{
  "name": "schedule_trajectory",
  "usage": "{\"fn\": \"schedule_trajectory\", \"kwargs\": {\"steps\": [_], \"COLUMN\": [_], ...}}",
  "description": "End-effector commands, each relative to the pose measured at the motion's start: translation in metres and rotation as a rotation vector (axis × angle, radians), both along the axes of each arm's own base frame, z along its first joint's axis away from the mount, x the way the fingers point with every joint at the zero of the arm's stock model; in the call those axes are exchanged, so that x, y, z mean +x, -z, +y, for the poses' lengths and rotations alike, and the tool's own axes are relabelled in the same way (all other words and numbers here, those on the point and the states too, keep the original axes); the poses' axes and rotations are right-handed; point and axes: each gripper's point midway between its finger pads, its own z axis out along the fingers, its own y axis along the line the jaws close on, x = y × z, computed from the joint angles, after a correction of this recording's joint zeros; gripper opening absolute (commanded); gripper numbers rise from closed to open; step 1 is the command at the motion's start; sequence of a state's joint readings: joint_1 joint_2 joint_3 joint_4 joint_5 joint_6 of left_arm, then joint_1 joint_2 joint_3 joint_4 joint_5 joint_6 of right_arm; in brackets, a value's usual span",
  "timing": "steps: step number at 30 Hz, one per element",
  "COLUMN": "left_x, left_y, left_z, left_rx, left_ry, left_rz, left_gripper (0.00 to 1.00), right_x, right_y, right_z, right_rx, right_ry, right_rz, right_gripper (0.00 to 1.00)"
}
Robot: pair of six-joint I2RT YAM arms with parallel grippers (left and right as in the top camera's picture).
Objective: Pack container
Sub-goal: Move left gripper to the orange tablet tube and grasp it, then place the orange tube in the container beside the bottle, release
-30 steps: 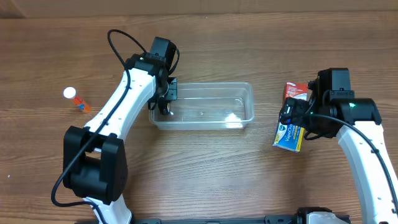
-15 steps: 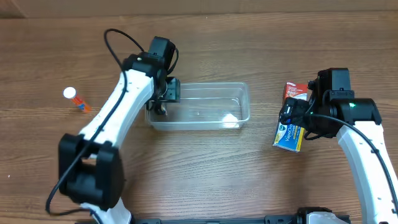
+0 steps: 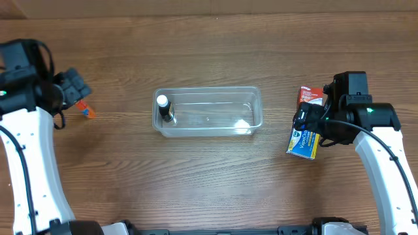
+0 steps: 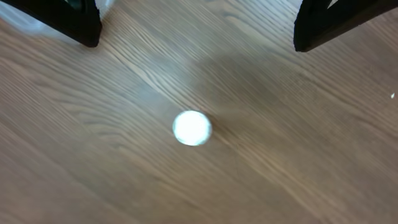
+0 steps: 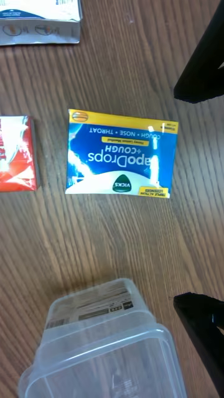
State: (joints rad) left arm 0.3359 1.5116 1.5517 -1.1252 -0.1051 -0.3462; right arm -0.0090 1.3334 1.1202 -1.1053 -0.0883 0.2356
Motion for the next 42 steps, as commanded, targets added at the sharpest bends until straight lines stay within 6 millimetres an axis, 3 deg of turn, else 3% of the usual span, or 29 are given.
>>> {"fn": "schedule_trajectory", "kwargs": {"steps": [1,4,8,10,13,14,16,21,25,29,33,37,40,42], "left_x": [0.014,0.03,0.045,0.048,0.052,0.052,0.052,0.051,0.05,0.051,0.039,-0.003,-0.03,-0.044], "left_y": [0.057,0.098,0.13,0.135,0.134,0.135,0.135,0.135,0.134,0.115,0.053,-0.005,-0.021,-0.015], "left_z": [0.014,0.017,0.022,0.024,0.025,0.025,0.025,0.025,0.022,-0.01,-0.067,-0.14,-0.178,-0.195], "left_rx": [-0.103,-0.145,-0.151,-0.149,-0.143,-0.143,-0.143,-0.143,-0.146,-0.173,-0.139,-0.103,-0.097,-0.11], "left_ry": [-0.024,-0.017,0.0,0.004,0.004,0.004,0.004,0.007,0.011,0.084,0.226,0.442,0.555,0.601], "left_rz": [0.117,0.177,0.207,0.207,0.192,0.194,0.193,0.197,0.203,0.187,0.103,0.038,0.034,0.093], "left_gripper": [1.0,1.0,1.0,0.96,0.77,0.63,0.5,0.31,0.24,0.17,0.17,0.18,0.13,0.1], "right_x": [0.007,0.006,0.006,0.006,0.006,0.006,0.006,0.007,0.007,0.007,0.007,0.006,0.006,0.006], "right_y": [-0.009,-0.006,-0.005,-0.005,-0.005,-0.005,-0.005,-0.005,-0.005,-0.005,-0.005,-0.005,-0.005,-0.005], "right_z": [0.0,0.0,0.003,0.003,0.003,0.003,0.003,0.003,0.003,0.003,0.003,0.003,0.003,0.003], "right_rx": [0.005,0.009,0.022,0.022,0.022,0.022,0.022,0.022,0.022,0.022,0.022,0.022,0.022,0.022], "right_ry": [0.007,0.006,0.001,0.001,0.001,0.001,0.001,0.001,0.001,0.001,0.001,0.001,0.001,0.001], "right_rz": [-0.032,-0.027,-0.03,-0.03,-0.03,-0.03,-0.03,-0.032,-0.033,-0.032,-0.031,-0.03,-0.03,-0.03], "right_gripper": [1.0,1.0,1.0,1.0,1.0,1.0,1.0,1.0,1.0,1.0,1.0,1.0,1.0,1.0]}}
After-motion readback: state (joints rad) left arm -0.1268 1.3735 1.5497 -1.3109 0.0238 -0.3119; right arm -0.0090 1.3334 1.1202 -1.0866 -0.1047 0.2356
